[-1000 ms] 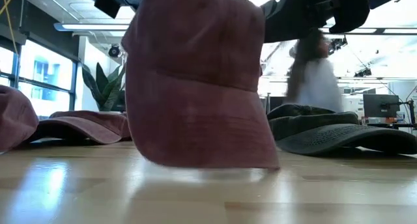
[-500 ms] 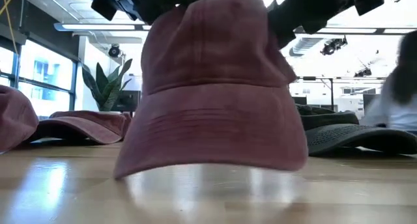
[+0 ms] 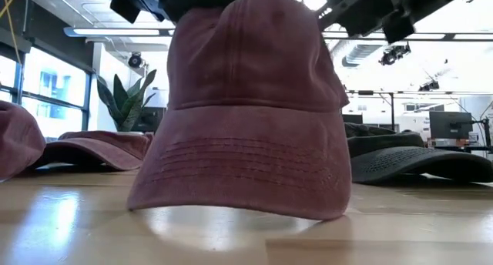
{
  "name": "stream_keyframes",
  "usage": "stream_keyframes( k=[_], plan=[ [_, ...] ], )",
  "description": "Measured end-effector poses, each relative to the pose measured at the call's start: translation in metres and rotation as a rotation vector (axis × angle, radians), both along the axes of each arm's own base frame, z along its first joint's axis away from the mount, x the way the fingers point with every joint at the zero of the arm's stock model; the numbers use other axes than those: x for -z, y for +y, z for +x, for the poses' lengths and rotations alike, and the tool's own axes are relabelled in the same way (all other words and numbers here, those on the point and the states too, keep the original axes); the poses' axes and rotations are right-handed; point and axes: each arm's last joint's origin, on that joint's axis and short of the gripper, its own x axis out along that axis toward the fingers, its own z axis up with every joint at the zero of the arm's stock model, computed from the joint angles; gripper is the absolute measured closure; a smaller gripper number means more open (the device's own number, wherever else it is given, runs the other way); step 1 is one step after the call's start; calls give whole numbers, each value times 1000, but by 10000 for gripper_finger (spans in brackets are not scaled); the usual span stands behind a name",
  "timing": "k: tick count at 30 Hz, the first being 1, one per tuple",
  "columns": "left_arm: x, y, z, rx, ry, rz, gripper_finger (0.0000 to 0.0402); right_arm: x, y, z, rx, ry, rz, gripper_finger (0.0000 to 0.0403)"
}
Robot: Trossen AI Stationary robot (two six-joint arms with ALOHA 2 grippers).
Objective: Pick & Place hat
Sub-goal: Put the top right red cap into the bottom transparent bin
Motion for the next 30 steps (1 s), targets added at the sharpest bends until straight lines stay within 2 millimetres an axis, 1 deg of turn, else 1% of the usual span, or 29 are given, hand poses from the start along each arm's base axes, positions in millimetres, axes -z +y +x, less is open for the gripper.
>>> stream_keyframes(
  k=[2, 4, 6, 11, 13, 18, 22, 25, 28, 30],
  plan=[
    [-3, -1, 0, 39, -6, -16, 391, 0, 0, -2, -117, 13, 47, 90],
    [-6, -2, 1, 76, 0, -30, 396, -2, 0, -4, -197, 31, 92, 93],
    [-7, -3, 1, 101, 13, -39, 399, -3, 1, -5, -225, 43, 110, 97],
    [-8, -4, 1, 114, 23, -42, 399, -3, 3, -5, -211, 39, 98, 105],
    [-8, -4, 0, 116, 22, -41, 399, -2, 2, -4, -177, 28, 80, 111],
    [-8, -4, 1, 112, 19, -39, 399, -3, -2, 2, 45, -18, 12, 128],
    [-8, -2, 2, 65, 15, -19, 399, -8, -4, 5, 158, -56, 28, 143],
    [-8, -1, 3, 23, 6, -3, 399, -10, -4, 7, 203, -64, 40, 156],
    [-8, -1, 3, 7, -4, 5, 399, -10, -5, 7, 235, -63, 34, 181],
    [-9, -1, 3, 10, -15, 7, 398, -10, -5, 7, 266, -66, 26, 210]
  ],
)
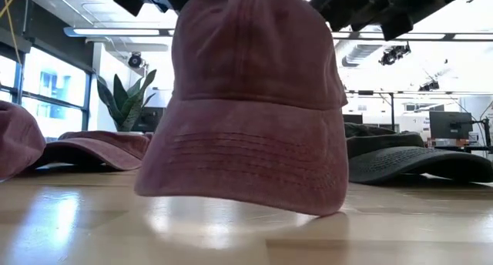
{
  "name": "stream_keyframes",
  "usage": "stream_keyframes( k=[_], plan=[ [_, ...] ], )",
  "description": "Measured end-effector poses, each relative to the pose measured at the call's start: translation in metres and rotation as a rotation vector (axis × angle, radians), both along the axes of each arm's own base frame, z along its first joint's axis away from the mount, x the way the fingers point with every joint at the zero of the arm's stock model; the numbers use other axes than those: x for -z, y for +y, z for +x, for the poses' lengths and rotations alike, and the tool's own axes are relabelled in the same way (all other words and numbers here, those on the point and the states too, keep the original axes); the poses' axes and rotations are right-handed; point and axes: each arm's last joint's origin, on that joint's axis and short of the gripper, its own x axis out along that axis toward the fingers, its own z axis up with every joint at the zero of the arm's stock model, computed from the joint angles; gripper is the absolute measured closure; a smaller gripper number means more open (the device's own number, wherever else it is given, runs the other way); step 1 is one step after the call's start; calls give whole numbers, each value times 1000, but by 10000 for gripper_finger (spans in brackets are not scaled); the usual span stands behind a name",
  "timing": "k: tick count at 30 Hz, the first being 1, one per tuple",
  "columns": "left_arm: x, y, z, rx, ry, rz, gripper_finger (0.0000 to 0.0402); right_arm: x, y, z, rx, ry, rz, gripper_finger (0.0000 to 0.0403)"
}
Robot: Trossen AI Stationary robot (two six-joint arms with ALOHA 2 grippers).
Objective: Pick & Place hat
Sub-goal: Put the top right red cap into the bottom transparent bin
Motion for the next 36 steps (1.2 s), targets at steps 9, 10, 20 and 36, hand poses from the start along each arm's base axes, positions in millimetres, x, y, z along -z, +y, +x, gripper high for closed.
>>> stream_keyframes(
  k=[9, 10, 20, 36],
  plan=[
    [-1, -1, 0, 15, -4, -19, 342, 0, -1, 0, 30, -4, -11, 391],
    [0, -1, 0, 25, 5, -21, 326, 0, 0, 0, 29, -3, -11, 392],
    [21, -12, -3, 212, 77, 15, 230, -14, 13, -14, -94, 13, -10, 397],
    [15, -55, -3, 113, -112, 155, 258, -18, 30, -27, -199, 26, -34, 395]
  ],
)
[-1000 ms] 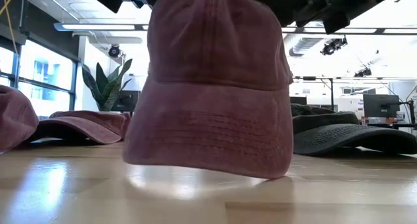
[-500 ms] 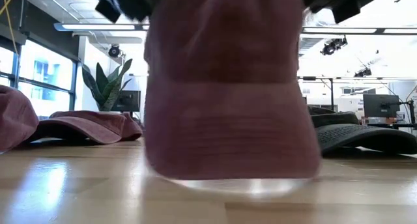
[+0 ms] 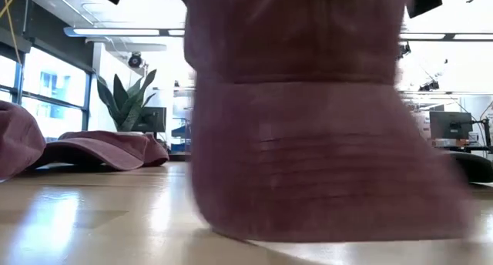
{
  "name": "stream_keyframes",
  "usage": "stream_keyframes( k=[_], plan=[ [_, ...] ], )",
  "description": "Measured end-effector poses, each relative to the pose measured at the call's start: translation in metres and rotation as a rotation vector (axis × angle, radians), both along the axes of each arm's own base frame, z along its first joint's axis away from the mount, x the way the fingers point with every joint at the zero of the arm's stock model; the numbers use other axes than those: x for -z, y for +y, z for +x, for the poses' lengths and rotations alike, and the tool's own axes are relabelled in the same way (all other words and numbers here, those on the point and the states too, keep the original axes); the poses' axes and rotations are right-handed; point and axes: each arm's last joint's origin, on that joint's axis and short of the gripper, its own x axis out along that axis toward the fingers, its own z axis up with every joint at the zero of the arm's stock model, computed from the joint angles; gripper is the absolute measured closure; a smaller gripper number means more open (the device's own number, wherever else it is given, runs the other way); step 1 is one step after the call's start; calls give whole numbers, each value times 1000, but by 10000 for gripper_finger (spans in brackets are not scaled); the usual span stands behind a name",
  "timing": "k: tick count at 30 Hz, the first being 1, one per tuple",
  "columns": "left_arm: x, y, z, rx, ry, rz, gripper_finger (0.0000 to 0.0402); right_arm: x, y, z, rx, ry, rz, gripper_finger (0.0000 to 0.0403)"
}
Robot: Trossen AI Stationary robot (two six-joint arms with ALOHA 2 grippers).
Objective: Pick & Place hat
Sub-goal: Put the top right red cap into the bottom transparent bin
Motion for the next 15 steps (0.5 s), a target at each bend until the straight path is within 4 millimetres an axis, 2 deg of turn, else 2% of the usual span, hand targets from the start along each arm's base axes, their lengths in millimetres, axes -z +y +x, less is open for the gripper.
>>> stream_keyframes(
  k=[4, 7, 11, 15],
  plan=[
    [1, 6, 2, -33, 32, -24, 266, 0, 0, 0, -3, -17, -18, 386],
    [-1, 8, 3, -39, 12, -31, 282, 0, 0, 0, 0, -18, -19, 361],
    [-3, 7, 4, -29, -7, -40, 321, 0, -1, 1, 57, -9, -22, 308],
    [-4, 8, 4, -41, -14, -42, 373, 0, -3, 2, 129, 6, -16, 238]
  ],
)
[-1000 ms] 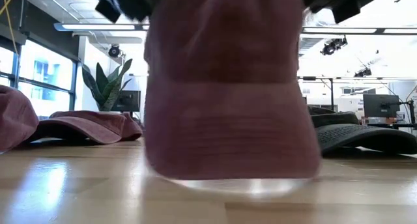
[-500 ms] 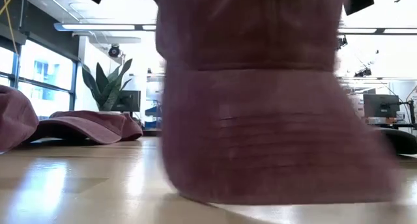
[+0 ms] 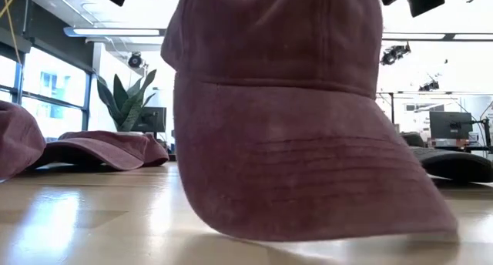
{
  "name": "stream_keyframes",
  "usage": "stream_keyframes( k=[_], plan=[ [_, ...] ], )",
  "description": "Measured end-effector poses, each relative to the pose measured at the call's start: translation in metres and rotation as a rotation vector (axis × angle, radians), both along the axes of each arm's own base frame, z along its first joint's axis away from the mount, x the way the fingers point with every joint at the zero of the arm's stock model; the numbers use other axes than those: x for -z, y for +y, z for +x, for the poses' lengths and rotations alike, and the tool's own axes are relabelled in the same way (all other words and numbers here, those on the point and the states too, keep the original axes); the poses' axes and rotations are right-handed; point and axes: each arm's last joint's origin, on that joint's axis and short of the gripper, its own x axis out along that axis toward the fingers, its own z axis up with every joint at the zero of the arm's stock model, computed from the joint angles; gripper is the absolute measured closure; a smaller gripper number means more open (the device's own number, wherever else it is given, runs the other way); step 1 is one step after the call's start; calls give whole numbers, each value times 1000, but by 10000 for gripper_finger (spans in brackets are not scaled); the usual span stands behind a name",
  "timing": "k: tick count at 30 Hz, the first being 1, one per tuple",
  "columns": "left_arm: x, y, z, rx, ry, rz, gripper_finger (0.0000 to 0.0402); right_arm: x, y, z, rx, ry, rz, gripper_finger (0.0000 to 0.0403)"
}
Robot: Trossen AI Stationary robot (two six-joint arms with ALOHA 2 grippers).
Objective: Pick & Place hat
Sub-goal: Put the top right red cap into the bottom transparent bin
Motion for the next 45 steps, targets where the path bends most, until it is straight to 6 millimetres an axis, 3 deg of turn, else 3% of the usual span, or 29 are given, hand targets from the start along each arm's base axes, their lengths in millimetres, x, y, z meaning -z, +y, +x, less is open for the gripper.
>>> stream_keyframes(
  k=[3, 8, 16, 28, 34, 41, 45],
  plan=[
    [-1, 0, 0, -8, -7, 0, 396, 0, -2, 1, 54, 2, -4, 184],
    [-3, 1, 2, -47, -35, 5, 382, -1, -2, 1, 74, 6, 13, 117],
    [-2, 3, 3, -103, -43, 34, 381, -1, -3, 2, 115, -2, 8, 111],
    [-2, 8, 4, -123, -53, 53, 381, 3, -4, 2, 132, 35, -7, 176],
    [-2, 20, 8, -149, -46, 49, 381, 3, -4, 2, 139, 29, -17, 249],
    [-2, 24, 9, -140, -35, 32, 378, 5, -5, 2, 159, 33, -56, 370],
    [-1, 22, 7, -73, -18, 9, 348, 6, -5, 1, 153, 36, -82, 380]
  ],
)
